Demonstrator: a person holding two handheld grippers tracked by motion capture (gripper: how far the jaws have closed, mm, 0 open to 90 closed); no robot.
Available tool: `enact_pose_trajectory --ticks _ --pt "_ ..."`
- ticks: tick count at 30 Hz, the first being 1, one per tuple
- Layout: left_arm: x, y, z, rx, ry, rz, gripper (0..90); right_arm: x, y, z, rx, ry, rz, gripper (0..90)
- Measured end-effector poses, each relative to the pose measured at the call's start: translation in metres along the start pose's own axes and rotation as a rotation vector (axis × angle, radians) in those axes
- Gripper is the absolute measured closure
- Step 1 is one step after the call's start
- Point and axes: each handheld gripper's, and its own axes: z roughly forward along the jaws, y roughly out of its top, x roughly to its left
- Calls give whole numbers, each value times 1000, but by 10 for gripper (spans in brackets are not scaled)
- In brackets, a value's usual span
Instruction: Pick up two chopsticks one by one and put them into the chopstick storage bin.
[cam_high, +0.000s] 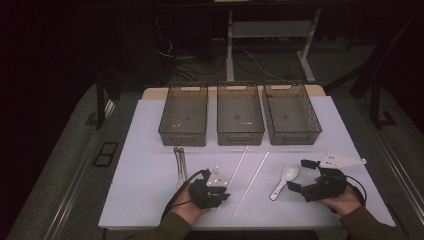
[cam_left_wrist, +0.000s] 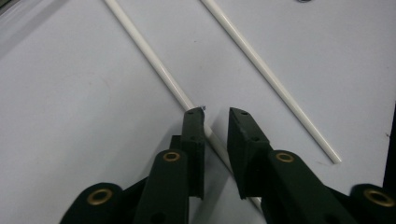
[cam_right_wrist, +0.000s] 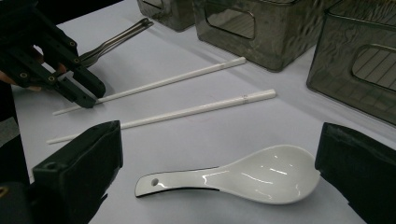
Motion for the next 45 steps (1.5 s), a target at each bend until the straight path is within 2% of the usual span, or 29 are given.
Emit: enact_pose_trajectory --ticks 8,13,15,19,20,21,26,33,36,40,41,45 --pt "5 -2 -3 8 4 -23 786 0 0 0 -1 1 1 9" --pt "13 -6 -7 8 5 -59 801 0 0 0 0 1 3 9" --pt "17 -7 -9 9 9 -57 810 0 0 0 -1 1 2 9" --pt "27 -12 -14 10 11 -96 821 0 0 -1 -1 2 3 8" --pt "28 -13 -15 8 13 -121 823 0 0 -1 -1 2 3 8" --pt "32 -14 -16 9 18 -104 825 0 0 0 -1 2 2 8" --pt "40 -19 -19 4 26 -147 835 0 0 -1 -1 2 2 8" --pt "44 -20 -21 6 30 -167 839 0 0 0 0 2 2 8" --pt "44 -20 -21 0 28 -171 772 0 0 0 0 2 1 9" --pt "46 -13 -26 -52 7 -201 704 0 0 0 1 2 1 8" --pt "48 -10 -27 -62 -6 -204 701 0 0 0 2 3 2 8" --pt "56 4 -21 -77 -12 -202 689 0 0 1 7 4 3 8"
